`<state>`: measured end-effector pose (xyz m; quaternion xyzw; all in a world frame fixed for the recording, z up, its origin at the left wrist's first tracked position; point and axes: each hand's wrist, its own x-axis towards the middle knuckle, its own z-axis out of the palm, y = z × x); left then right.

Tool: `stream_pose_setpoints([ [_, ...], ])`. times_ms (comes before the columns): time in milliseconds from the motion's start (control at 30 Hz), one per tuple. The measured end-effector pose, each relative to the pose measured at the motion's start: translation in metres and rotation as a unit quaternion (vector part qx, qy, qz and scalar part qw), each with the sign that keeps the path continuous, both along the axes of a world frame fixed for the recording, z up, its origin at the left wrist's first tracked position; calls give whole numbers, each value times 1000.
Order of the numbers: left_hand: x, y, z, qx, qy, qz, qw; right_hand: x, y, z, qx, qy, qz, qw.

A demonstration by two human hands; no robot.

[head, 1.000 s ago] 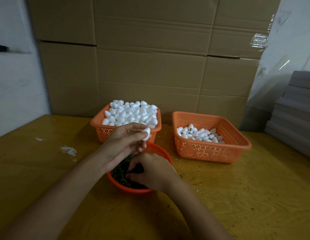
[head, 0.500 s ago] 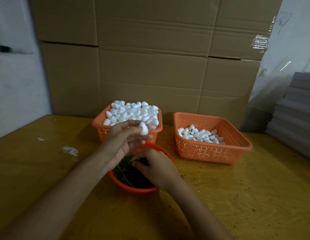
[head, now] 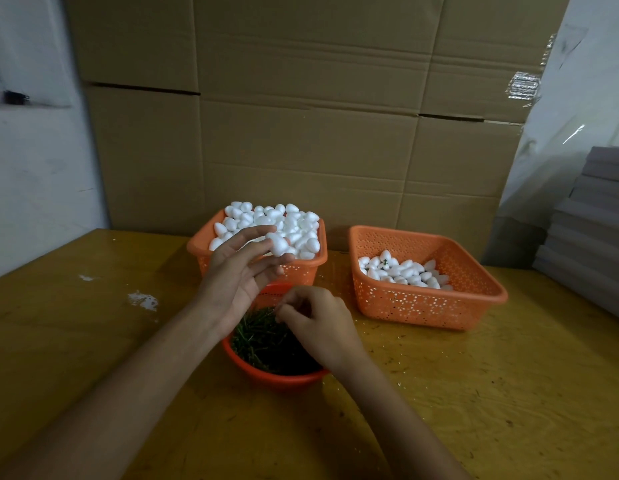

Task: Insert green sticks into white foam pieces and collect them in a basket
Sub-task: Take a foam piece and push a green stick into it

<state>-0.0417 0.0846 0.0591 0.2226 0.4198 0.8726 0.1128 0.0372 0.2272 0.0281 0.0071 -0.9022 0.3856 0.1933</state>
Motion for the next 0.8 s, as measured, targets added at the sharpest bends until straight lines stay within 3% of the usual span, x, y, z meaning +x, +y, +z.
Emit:
stream_pose_setpoints([
  [167,-2,-1,0,21,-11,12,1000,0,-1,2,-135,14,2,991],
  [400,-5,-1,-3,12,-7,23,1000,2,1,4,-305,51,33,950],
  [800,-7,-1,-5,12,-15,26,999,5,1,5,-287,74,70,952],
])
